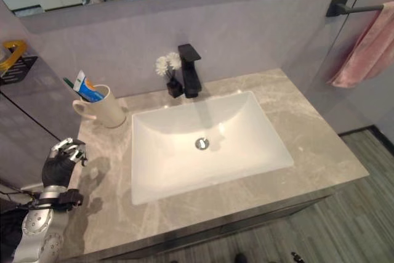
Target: Put brush and paste in cup on sink, flatten towel.
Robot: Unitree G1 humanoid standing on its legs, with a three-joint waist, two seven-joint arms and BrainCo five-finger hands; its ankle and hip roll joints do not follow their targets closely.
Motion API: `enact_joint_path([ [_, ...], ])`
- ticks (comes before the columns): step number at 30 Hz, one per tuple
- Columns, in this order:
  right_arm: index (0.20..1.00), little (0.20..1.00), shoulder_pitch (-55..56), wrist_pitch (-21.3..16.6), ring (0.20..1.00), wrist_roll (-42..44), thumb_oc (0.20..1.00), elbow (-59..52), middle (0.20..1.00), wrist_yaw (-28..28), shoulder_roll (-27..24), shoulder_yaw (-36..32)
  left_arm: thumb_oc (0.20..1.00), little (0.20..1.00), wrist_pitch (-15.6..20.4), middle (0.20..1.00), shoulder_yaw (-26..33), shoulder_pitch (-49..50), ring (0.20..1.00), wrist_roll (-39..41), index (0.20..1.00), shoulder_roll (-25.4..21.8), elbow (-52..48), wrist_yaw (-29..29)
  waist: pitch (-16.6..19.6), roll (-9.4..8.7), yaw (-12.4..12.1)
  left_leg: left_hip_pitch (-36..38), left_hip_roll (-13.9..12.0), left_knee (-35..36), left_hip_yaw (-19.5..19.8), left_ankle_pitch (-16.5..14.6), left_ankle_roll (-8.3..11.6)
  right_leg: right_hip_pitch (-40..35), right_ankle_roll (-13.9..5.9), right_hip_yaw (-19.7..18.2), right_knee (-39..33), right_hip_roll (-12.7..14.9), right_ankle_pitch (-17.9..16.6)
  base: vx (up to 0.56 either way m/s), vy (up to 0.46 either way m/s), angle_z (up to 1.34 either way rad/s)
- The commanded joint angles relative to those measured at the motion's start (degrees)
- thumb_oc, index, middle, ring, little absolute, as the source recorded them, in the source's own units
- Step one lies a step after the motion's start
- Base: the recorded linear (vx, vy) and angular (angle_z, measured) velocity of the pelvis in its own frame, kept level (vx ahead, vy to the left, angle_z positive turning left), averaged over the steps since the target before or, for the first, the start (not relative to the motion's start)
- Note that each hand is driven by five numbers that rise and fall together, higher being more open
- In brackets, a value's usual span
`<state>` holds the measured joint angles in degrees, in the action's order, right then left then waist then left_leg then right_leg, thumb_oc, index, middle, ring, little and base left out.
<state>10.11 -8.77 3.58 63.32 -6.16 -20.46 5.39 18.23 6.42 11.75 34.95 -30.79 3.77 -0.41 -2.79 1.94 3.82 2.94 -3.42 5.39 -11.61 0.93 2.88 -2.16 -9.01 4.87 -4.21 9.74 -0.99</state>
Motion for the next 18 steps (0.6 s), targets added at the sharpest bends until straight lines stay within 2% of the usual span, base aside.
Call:
enact_joint_path([
  [1, 1.0, 1.0, -1.29, -0.62, 1.0, -0.94, 1.0, 0.92, 1.0, 0.11, -1.39, 0.97, 0.2, 0.2, 1.24, 0.2, 4.44, -0.63, 0.2, -1.37, 0.2, -3.93, -0.56, -0.9, 0.41, -1.9, -0.24, -1.71, -1.03, -0.39, 1.02, 1.49, 0.13, 1.35, -1.87, -0.42, 2.84, 1.66, -4.73, 0.04, 0.044, -0.05],
  [6, 1.0, 1.0, -0.6, -0.5, 1.0, -1.05, 1.0, 1.55, 1.0, 0.71, -2.0, 0.65, 0.2, 0.2, -0.91, 0.2, 3.79, -0.13, 0.2, -2.06, 0.2, -6.86, 3.97, -1.81, 0.15, -2.2, 0.04, -2.57, -1.01, -0.39, 0.94, 1.67, 0.23, 1.86, -2.23, 0.02, 1.93, 1.85, -5.71, 0.01, 0.007, -0.01],
  [12, 1.0, 1.0, 0.27, 0.18, 1.0, -1.7, 1.0, 2.88, 1.0, 2.55, -2.67, 1.21, 0.2, 0.2, -3.62, 0.2, 5.23, -1.05, 0.2, -4.37, 0.2, -14.23, 9.03, -2.72, -0.14, -3.11, 0.29, -3.3, -1.04, -0.39, 1.05, 1.58, 0.23, 2.4, -2.48, 0.25, 1.48, 1.79, -6.34, 0.03, 0.004, 0.0],
  [18, 1.0, 1.0, 0.61, -0.15, 1.0, -1.54, 1.0, -3.17, 1.0, 4.23, -2.3, 5.11, 0.2, 0.2, -4.51, 0.2, 2.56, -5.94, 0.2, -5.35, 0.2, -16.54, 13.49, -1.87, -1.31, -4.02, 0.93, -4.04, -2.1, -0.39, 0.49, 2.0, 0.63, 4.27, -2.08, -0.73, 1.94, 0.88, -5.7, 0.02, -0.021, -0.11],
])
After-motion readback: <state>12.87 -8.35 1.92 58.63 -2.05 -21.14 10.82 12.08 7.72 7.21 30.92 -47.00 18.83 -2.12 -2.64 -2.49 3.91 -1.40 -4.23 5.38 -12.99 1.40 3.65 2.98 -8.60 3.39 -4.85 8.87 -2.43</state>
